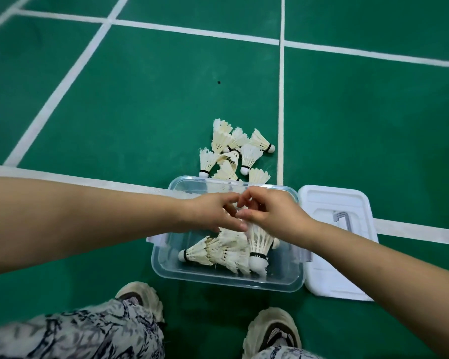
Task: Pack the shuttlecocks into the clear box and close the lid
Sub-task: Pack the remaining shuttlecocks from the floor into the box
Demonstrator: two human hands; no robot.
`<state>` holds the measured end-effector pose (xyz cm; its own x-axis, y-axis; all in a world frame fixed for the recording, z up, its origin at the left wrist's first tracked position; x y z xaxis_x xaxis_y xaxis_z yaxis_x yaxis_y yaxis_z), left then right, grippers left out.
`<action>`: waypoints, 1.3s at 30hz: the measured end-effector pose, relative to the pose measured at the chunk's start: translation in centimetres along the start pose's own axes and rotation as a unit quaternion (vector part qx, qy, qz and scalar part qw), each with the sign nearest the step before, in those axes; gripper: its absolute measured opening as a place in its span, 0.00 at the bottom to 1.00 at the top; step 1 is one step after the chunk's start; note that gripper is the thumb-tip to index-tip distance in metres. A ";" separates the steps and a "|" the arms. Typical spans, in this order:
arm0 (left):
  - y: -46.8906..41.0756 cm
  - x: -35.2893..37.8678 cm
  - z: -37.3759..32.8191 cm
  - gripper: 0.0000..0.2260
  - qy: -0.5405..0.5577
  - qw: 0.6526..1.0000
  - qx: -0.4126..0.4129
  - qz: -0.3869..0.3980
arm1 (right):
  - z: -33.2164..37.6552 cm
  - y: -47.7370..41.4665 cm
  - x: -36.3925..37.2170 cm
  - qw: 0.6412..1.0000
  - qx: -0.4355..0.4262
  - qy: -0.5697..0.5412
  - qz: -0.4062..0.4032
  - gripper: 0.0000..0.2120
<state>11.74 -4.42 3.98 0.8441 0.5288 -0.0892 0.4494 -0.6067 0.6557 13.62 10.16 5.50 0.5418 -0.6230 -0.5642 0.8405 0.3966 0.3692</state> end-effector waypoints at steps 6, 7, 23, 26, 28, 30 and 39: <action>1.6 -0.9 1.3 0.08 0.057 0.998 0.013 -0.018 | 2.3 -1.2 1.0 0.997 -0.041 -0.056 0.021 0.11; 1.9 -1.2 1.6 0.07 0.057 0.998 0.015 -0.021 | 2.6 -1.5 1.2 0.997 -0.043 -0.056 0.023 0.12; 2.4 -4.1 4.6 0.10 -0.218 0.956 -0.032 -0.193 | 0.0 -3.3 0.6 0.995 0.056 -0.038 -0.067 0.07; 1.6 -4.0 4.3 0.11 -0.264 0.945 -0.053 -0.188 | -0.4 -3.2 0.5 0.994 0.066 -0.045 -0.069 0.10; 0.9 -3.8 4.1 0.10 -0.295 0.937 -0.062 -0.175 | -0.6 -3.1 0.5 0.994 0.070 -0.053 -0.067 0.11; 0.3 -3.6 3.8 0.10 -0.327 0.928 -0.072 -0.161 | -0.8 -3.0 0.4 0.993 0.072 -0.058 -0.066 0.11; -1.8 -3.1 3.5 0.10 -0.296 0.942 -0.111 -0.114 | -2.5 -2.5 0.2 0.991 0.086 -0.074 -0.071 0.08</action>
<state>9.39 -7.07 0.47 0.7785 0.1673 -0.6050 0.6211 -0.3444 0.7040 11.62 10.74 2.61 0.3998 -0.7618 -0.5097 0.8882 0.1848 0.4205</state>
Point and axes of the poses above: each hand's wrist, its own y-axis away from the middle knuckle, its own x-axis out of the palm, z = x × y, the point moved 2 cm from there along -y, towards the middle knuckle, and after that the axes turned 7 degrees about z, right-handed, at the moved point
